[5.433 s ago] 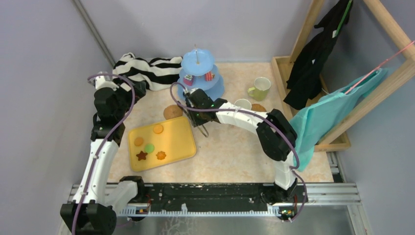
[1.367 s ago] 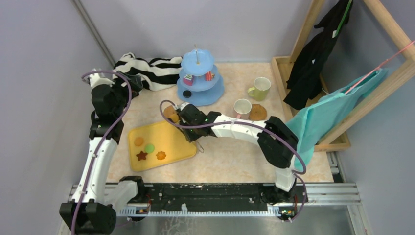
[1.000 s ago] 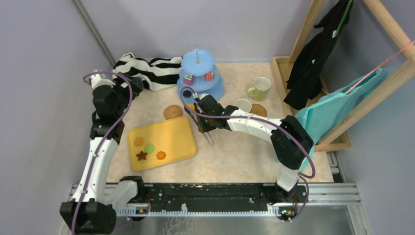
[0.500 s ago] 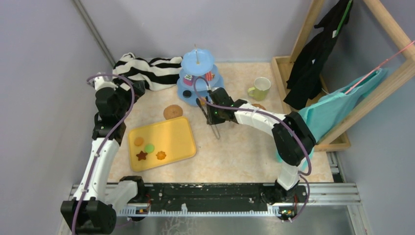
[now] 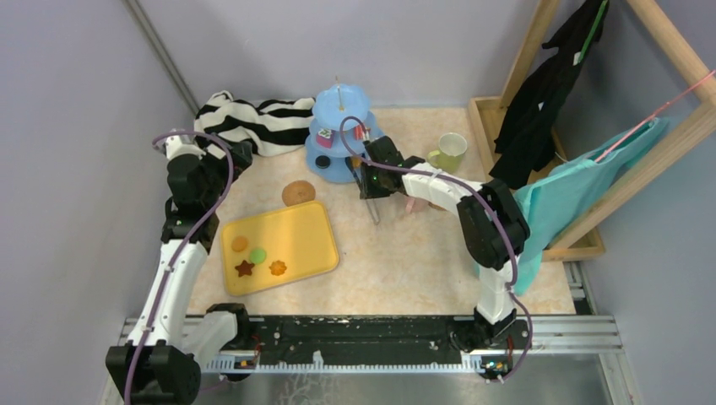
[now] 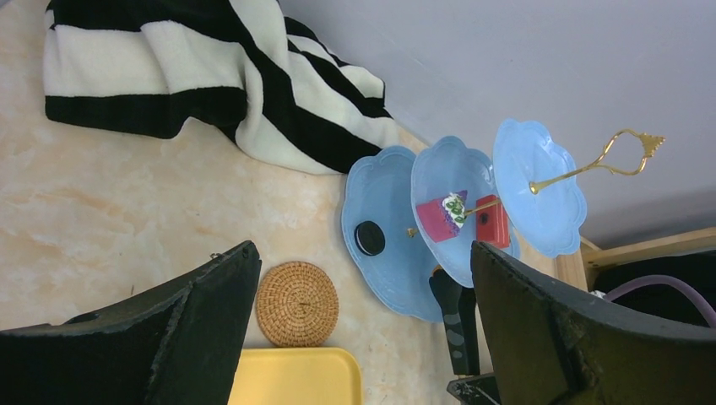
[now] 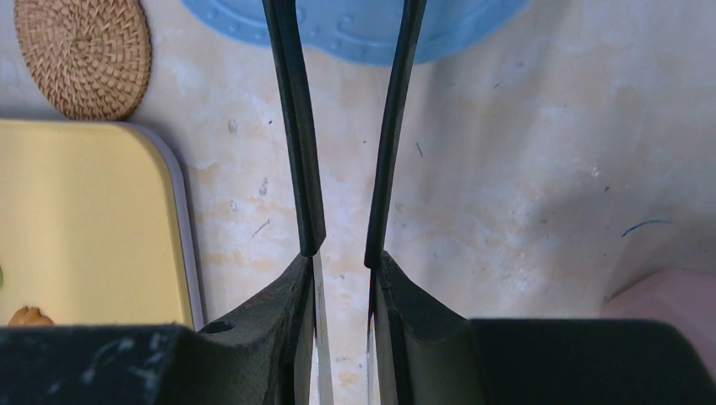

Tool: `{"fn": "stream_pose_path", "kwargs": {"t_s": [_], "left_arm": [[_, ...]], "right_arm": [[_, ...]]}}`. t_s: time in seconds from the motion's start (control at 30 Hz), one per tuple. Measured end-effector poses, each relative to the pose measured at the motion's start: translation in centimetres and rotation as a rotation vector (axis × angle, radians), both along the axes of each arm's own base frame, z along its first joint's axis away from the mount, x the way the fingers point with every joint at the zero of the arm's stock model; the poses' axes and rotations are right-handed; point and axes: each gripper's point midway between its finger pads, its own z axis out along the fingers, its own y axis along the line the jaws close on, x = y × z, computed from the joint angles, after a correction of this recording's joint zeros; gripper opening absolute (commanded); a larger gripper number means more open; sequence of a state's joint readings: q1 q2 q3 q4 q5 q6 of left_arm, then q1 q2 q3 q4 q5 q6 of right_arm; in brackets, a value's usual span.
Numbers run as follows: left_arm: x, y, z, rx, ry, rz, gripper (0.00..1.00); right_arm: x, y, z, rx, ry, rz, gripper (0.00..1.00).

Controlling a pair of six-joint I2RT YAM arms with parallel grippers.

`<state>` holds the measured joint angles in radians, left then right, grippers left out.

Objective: Serve the afternoon tea
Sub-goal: Place the desert on the desert table.

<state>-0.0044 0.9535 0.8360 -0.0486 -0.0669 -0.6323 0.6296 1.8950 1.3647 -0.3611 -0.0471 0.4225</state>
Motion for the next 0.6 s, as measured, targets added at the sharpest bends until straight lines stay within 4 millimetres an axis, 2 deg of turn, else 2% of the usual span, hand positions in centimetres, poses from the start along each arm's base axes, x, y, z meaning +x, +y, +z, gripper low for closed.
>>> {"fn": "stream_pose_path", "kwargs": {"t_s": [0.3,0.6], "left_arm": [[-0.4,-0.2,0.0,-0.008,-0.015,-0.008,0.98],[-1.1,-0.3,0.8,-0.008,-0.043,-0.011,0.98]], "right_arm": [[2.5,-0.3,-0.4,-0.020,0.005,-0.042,0.15],[3.6,-1.3,-1.8,-0.055,0.036,-0.094,0.15]]}}
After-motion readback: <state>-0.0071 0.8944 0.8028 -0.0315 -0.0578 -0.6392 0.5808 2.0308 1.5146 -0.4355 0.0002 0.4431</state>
